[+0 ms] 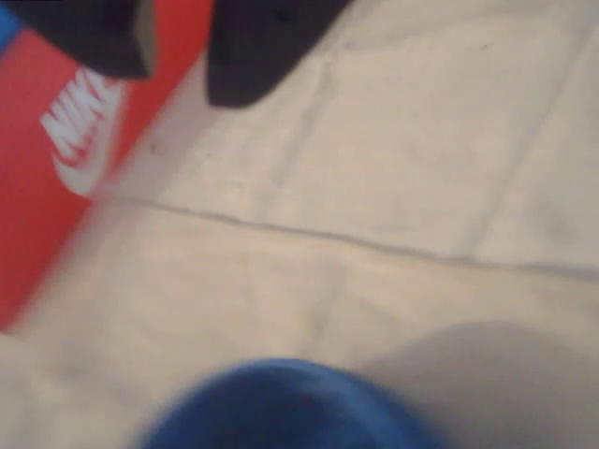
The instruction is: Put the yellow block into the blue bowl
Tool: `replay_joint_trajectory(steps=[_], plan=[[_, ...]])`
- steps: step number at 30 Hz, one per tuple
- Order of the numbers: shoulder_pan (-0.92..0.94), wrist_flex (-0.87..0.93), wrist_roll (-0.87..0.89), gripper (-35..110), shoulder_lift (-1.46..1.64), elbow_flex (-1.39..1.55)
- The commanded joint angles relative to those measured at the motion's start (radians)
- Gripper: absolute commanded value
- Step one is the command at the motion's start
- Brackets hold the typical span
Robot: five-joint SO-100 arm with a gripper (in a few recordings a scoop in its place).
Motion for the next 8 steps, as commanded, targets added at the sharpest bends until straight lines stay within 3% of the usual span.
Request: replay_joint_trajectory(steps=[1,8], plan=[[0.006,-0.124,0.051,0,0.196,0.195],[0.005,-0.147,0.075,0,0.42,0.425]])
